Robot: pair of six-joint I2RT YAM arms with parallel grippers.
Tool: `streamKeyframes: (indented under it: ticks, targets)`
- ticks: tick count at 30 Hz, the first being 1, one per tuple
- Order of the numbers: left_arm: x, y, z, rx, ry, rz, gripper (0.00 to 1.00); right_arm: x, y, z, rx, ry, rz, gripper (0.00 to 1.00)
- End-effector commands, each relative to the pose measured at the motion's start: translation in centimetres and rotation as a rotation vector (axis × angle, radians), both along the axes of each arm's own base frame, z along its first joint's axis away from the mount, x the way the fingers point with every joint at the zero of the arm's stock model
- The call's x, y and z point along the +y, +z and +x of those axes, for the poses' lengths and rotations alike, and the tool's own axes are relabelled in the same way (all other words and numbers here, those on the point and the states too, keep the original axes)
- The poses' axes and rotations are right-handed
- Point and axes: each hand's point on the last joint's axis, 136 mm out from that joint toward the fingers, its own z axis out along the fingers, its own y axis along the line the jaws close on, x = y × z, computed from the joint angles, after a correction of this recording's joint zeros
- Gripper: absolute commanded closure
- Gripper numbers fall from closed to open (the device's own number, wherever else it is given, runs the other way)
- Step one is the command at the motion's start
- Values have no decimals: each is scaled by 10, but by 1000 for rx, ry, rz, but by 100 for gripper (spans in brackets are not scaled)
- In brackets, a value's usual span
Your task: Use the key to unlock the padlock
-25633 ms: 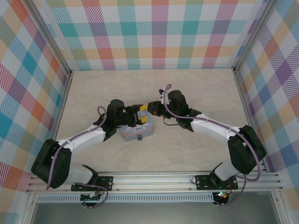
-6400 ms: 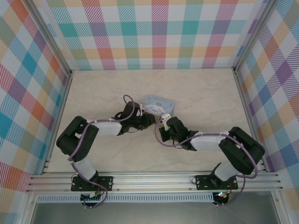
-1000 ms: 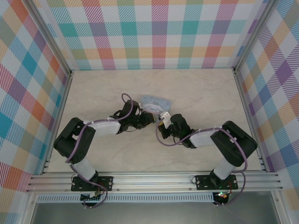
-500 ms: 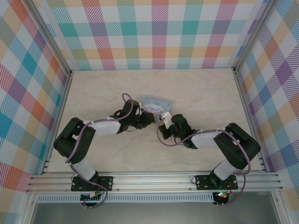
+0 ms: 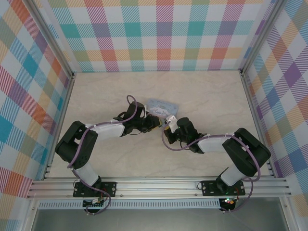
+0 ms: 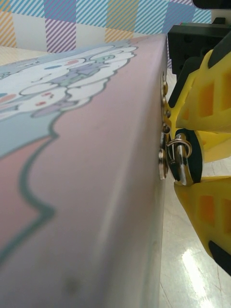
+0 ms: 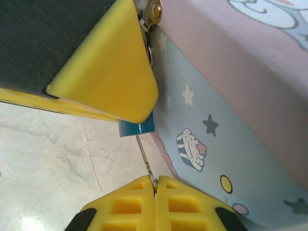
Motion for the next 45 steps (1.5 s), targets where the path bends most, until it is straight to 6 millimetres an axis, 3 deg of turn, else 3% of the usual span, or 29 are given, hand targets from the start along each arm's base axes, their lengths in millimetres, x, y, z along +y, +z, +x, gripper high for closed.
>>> streamKeyframes:
  ticks: [1, 8, 17, 26, 30, 38, 45]
  targets:
    - [-22, 30, -15, -27, -108, -87, 79, 5, 6, -4, -16, 29, 9, 99]
    - [-22, 29, -18, -20, -117, -87, 79, 11, 14, 3, -31, 27, 24, 99]
    - [-20, 27, -20, -9, -117, -83, 79, 20, 50, 13, -132, 17, 133, 99]
    - [-18, 23, -23, 6, -116, -64, 79, 27, 65, 12, -176, 55, 168, 99]
    - [-17, 20, -21, 6, -109, -59, 79, 36, 67, 5, -123, 104, 194, 99]
    - [-18, 16, -19, 9, -101, -56, 79, 36, 63, 0, -95, 102, 203, 99]
    - [-18, 20, -22, 5, -115, -60, 79, 23, 54, 11, -122, 29, 121, 100]
